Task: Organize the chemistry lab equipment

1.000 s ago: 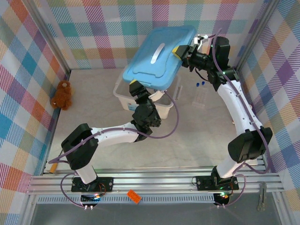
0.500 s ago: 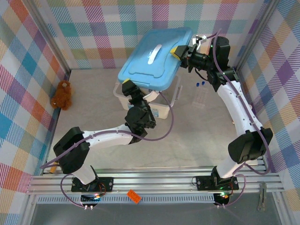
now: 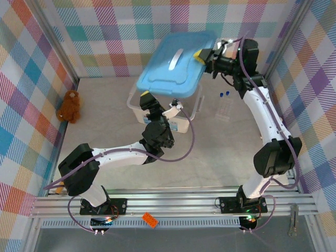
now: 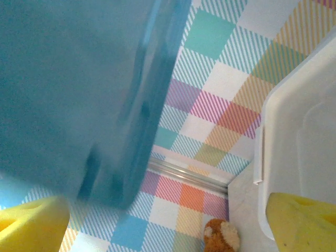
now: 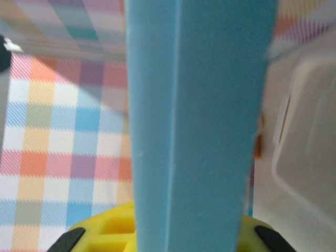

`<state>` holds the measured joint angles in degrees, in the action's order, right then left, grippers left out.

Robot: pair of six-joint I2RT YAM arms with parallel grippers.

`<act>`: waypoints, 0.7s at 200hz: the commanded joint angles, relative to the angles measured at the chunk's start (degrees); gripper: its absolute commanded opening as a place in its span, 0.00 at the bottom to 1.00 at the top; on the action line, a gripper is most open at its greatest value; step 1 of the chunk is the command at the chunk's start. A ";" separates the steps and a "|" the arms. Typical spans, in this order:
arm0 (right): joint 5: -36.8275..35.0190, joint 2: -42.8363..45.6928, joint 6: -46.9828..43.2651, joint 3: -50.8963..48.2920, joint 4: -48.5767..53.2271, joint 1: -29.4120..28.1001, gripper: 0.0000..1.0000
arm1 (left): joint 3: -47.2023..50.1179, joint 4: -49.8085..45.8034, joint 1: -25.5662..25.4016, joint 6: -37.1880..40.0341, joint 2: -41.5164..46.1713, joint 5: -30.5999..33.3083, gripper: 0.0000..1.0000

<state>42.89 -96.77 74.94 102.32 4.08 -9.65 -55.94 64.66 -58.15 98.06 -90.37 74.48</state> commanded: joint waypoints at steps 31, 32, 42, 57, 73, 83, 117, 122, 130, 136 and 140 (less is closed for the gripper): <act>-5.40 -2.20 1.90 8.45 -5.44 6.33 0.13 | 0.55 -0.40 -1.70 -6.37 3.66 -0.79 0.96; -5.43 -2.15 1.89 8.39 -5.42 6.41 0.13 | 0.52 -0.72 -1.70 -6.69 3.73 -0.76 0.96; -5.31 -1.83 1.34 8.00 -5.01 6.49 0.13 | 0.16 -5.28 -1.70 -11.15 5.20 -1.06 0.96; -5.60 -0.50 -0.36 6.33 -4.60 6.41 0.14 | -1.29 -20.90 -1.70 -25.14 9.34 -2.59 0.96; -5.80 1.56 -2.00 3.58 -4.60 6.41 0.14 | -5.11 -45.68 -1.63 -45.22 15.00 -7.64 0.97; -5.78 3.06 -3.06 1.78 -4.58 6.41 0.14 | -6.82 -52.57 -1.36 -52.37 17.47 -10.93 0.97; -6.29 8.68 -6.71 -5.94 -5.92 6.33 0.14 | -11.82 -63.43 -0.47 -63.34 19.68 -18.33 0.97; -6.64 9.64 -7.42 -7.23 -6.04 6.35 0.15 | -12.91 -65.66 -0.03 -66.27 20.14 -19.85 0.97; -7.06 10.92 -8.24 -9.24 -6.52 6.35 0.15 | -14.28 -69.60 1.07 -71.28 21.02 -22.14 0.97; -7.19 11.83 -8.80 -10.59 -7.02 6.31 0.15 | -15.14 -72.08 2.44 -75.47 21.98 -23.97 0.97; -7.30 12.42 -9.19 -11.47 -7.39 6.35 0.15 | -15.79 -74.32 3.55 -78.09 22.61 -25.71 0.97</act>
<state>36.51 -90.08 70.41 94.19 2.35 -3.11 -68.23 7.33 -58.35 40.07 -70.22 58.43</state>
